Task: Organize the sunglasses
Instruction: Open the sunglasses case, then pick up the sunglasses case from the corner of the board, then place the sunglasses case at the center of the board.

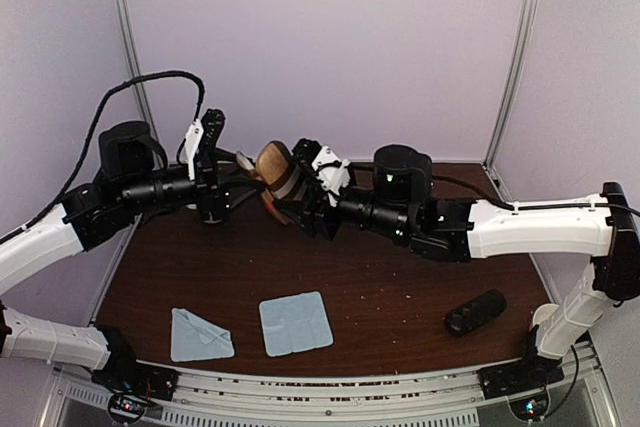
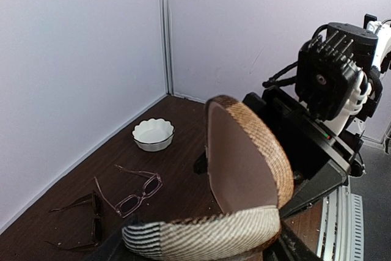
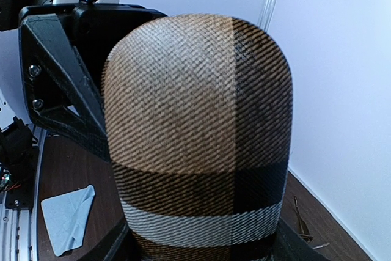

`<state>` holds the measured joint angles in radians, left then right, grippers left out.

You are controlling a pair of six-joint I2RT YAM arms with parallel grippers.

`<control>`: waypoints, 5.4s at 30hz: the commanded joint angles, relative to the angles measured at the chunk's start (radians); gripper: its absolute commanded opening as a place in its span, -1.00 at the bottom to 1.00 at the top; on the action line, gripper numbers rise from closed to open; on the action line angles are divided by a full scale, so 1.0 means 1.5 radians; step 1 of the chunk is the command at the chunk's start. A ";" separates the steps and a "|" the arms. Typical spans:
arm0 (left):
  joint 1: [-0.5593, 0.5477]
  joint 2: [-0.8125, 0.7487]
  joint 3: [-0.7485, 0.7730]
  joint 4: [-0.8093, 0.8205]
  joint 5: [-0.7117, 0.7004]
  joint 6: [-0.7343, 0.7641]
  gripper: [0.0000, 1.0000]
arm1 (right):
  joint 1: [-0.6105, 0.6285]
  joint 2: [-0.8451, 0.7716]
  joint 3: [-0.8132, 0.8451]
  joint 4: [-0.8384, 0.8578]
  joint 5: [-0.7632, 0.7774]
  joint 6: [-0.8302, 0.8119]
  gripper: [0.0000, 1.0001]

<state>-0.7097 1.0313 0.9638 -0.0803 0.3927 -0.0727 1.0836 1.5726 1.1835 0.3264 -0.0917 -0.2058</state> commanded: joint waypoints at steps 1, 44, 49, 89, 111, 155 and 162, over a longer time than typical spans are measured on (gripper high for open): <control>0.003 -0.006 0.023 -0.035 -0.030 0.032 -0.23 | -0.006 -0.018 -0.021 0.077 0.058 -0.013 -0.83; 0.028 0.133 0.371 -0.666 -0.111 -0.241 0.55 | 0.090 0.042 -0.202 0.386 0.135 -0.370 -0.92; 0.028 0.154 0.367 -0.641 -0.034 -0.256 0.52 | 0.099 0.045 -0.201 0.385 0.149 -0.393 -0.92; 0.027 0.156 0.254 -0.543 0.069 -0.335 -1.00 | 0.141 0.129 -0.146 0.475 0.296 -0.503 -0.10; 0.027 0.027 0.154 -0.400 -0.289 -0.196 -1.00 | 0.162 -0.051 -0.177 0.329 0.320 -0.189 1.00; -0.244 0.042 -0.112 0.131 -0.609 -0.181 -1.00 | 0.124 -0.102 -0.019 -0.306 0.326 0.958 0.40; -0.254 0.054 -0.104 0.129 -0.635 -0.167 -1.00 | 0.112 -0.137 -0.046 -0.419 0.354 0.963 0.53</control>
<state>-1.0863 1.1145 0.7643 0.0303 -0.5091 -0.3416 1.2606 1.4246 1.1362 -0.1493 0.3901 1.2320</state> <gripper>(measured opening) 0.098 0.725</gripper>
